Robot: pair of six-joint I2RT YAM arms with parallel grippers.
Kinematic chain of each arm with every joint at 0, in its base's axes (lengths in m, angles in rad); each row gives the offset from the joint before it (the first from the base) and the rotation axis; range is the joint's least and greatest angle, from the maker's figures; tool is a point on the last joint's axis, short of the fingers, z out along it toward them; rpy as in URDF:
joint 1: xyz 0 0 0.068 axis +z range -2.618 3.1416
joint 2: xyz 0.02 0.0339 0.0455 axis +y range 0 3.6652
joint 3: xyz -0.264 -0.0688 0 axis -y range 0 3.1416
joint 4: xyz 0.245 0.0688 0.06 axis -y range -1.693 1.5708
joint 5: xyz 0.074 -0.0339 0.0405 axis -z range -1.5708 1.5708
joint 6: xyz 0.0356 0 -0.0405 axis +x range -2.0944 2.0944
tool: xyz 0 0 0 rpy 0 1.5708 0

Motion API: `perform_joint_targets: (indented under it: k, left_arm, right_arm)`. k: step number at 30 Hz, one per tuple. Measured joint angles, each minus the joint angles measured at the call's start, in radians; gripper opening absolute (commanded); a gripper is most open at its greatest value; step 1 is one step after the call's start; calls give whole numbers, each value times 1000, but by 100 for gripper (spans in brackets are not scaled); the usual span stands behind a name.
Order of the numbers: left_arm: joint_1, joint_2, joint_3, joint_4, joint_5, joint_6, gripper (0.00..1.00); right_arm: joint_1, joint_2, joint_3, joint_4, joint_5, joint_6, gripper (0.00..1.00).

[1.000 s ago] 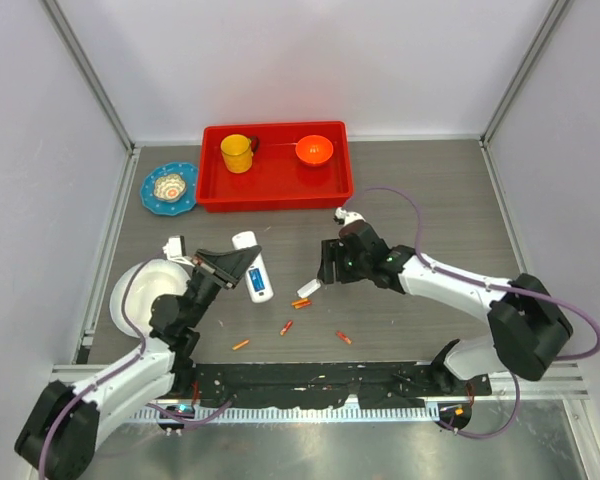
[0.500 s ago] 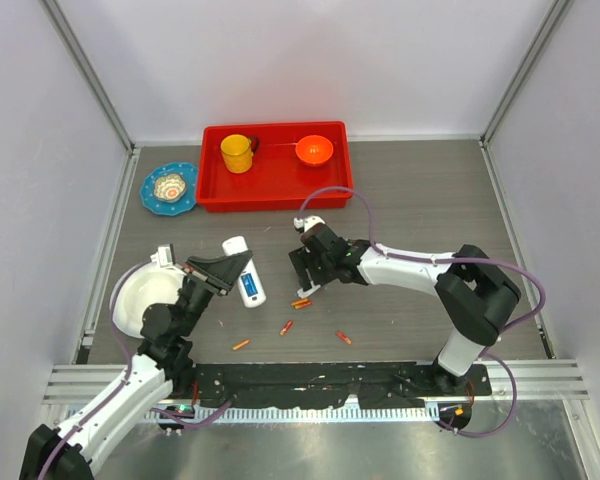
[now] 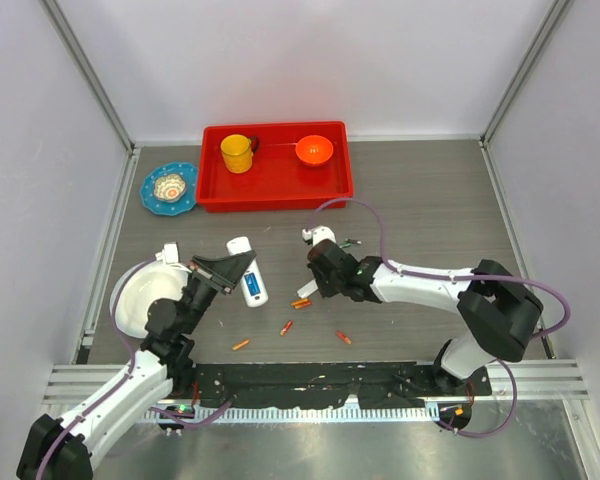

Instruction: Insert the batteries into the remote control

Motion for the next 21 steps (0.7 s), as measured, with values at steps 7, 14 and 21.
perform_joint_targets:
  k: [7,14,21]
  left_arm:
    - [0,11,0,12,0,-3,0]
    - [0,7,0,10,0,-6,0]
    - [0,-3,0,7,0,-6,0]
  right_arm:
    - [42,24,-50,21,3,42,1]
    - [56,75,-47,58,1,56,1]
    - [58,109,-18,86,-5,63,1]
